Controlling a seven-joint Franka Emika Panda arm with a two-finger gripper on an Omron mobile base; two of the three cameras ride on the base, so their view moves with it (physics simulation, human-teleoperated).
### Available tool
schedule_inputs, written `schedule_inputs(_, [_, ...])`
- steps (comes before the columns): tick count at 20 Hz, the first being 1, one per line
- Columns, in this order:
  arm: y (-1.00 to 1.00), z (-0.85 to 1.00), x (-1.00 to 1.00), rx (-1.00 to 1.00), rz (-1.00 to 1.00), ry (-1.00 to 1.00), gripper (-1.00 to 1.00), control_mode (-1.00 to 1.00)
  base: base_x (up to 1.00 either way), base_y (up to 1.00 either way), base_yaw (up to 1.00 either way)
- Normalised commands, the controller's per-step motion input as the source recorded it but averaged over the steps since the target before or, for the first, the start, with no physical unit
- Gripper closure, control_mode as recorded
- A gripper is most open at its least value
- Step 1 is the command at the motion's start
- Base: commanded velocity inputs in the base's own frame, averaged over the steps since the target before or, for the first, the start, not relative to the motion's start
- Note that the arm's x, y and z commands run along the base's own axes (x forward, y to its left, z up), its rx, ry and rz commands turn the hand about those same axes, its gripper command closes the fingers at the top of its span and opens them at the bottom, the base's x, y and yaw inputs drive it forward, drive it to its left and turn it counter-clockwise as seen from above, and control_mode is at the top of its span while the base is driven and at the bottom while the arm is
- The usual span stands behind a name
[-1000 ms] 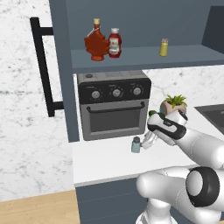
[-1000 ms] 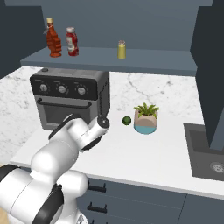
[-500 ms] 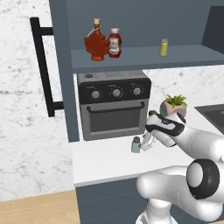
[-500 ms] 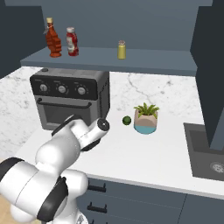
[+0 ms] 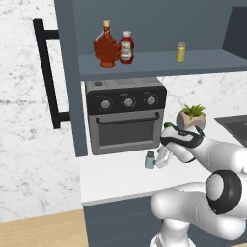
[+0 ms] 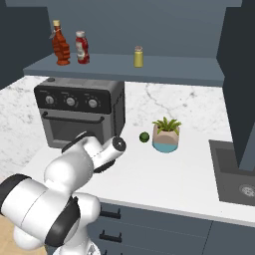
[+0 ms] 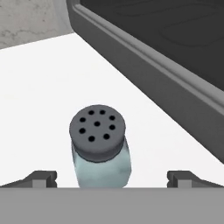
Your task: Put the shaker and condiment bottle from the counter next to their counterparts in the cabinet.
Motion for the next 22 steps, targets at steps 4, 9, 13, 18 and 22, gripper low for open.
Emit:
schedule_inputs(4, [0.11, 0.0, 0.07, 0.0, 0.03, -0.09, -1.0, -1.0, 0.0, 0.0, 0.0])
schedule_inputs(9, [0.39, -0.1, 0.14, 0.0, 0.09, -0.01, -1.0, -1.0, 0.0, 0.0, 0.0])
schedule_inputs(13, [0.44, -0.34, 0.08, 0.0, 0.12, 0.0, 1.0, -1.0, 0.0, 0.0, 0.0])
schedule_inputs(18, [-0.12, -0.28, -0.06, 0.04, -0.01, 0.0, 1.0, -1.0, 0.0, 0.0, 0.0])
schedule_inputs(22, [-0.72, -0.01, 0.0, 0.12, -0.17, -0.06, 1.0, -1.0, 0.0, 0.0, 0.0])
